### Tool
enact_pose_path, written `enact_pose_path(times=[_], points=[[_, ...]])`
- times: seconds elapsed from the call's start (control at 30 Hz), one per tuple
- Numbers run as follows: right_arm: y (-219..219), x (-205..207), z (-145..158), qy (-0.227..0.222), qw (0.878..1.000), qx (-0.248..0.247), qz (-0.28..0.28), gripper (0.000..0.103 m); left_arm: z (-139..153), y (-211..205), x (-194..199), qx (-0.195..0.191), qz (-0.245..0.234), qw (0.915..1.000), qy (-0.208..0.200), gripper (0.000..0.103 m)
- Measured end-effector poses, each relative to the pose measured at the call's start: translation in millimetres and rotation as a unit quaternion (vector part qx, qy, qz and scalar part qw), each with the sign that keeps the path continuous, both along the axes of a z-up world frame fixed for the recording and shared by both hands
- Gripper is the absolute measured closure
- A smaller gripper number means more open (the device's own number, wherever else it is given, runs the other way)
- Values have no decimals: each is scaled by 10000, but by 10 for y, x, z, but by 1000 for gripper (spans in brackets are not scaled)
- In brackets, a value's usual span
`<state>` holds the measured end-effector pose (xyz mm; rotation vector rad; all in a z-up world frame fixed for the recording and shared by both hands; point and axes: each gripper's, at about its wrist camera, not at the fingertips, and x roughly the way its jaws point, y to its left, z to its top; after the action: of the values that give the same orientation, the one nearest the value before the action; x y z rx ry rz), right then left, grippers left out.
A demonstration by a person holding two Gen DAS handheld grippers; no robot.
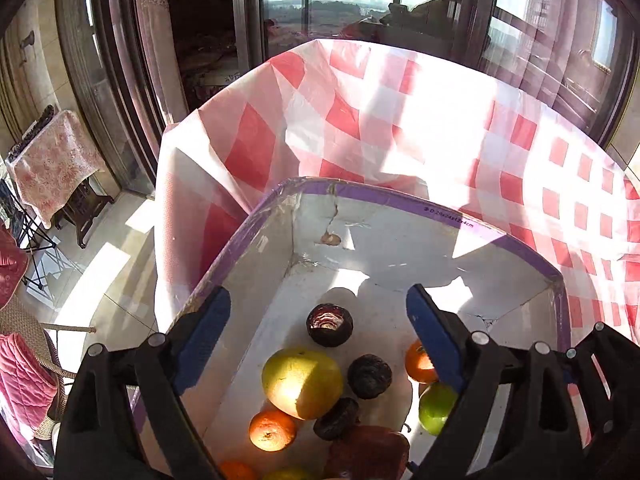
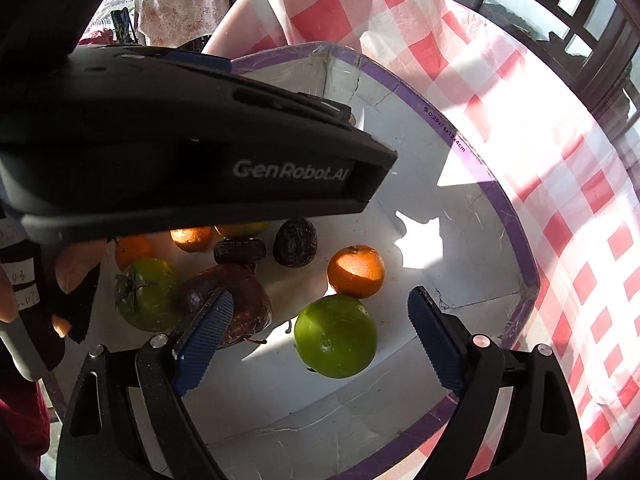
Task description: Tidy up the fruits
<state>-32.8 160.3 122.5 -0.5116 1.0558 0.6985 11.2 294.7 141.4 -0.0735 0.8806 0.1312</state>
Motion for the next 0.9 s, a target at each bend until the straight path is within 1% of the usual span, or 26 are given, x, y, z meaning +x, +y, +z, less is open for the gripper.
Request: enact_pose_path(times=[0.03,0.07,0.1,0.17,0.23,0.27,0.3,0.37,0.4,0.47,0.53,0.6,0.73,0.9], points=[[-15,-62,59,-25,10000,90,-2,17,88,-21,-107,124,97,9997,-191,2],[-40,-108,98,-61,9999,121,-32,17,175,-62,-231,247,201,9988,-359,2],[-77,-148,124,-101,9999,108,-89,17,222,-69,-340,323,277,9982,-424,2],[-65,-213,172,-109,9997,89,-180,17,321,-10,-538,378,328,9981,-358,2],[-58,-311,157,-74,9996,50,-273,17,384,27,-737,418,386,9974,-437,2],[20,-357,151,-57,9994,13,-332,17,412,61,-863,480,475,9965,-492,2],[10,-392,150,-45,9992,-36,-387,17,434,59,-945,556,568,9956,-502,2],[-8,-453,126,-46,9990,-113,-440,17,395,57,-1186,717,843,9930,-406,2],[-2,-485,131,-68,9988,-122,-461,17,382,98,-1261,722,952,9923,-335,2],[-20,-520,144,-122,9987,-75,-495,17,331,127,-1345,522,949,9938,-268,2],[38,-601,56,-150,9984,-33,-541,17,256,147,-1416,330,885,9954,-178,2],[80,-700,-9,-179,9983,-24,-562,17,187,158,-1453,219,841,9962,-111,2],[90,-760,-79,-189,9983,-73,-554,17,10,209,-1412,-96,882,9960,113,2],[156,-756,-134,-149,9982,-125,-575,17,-88,232,-1363,-217,872,9956,259,2]])
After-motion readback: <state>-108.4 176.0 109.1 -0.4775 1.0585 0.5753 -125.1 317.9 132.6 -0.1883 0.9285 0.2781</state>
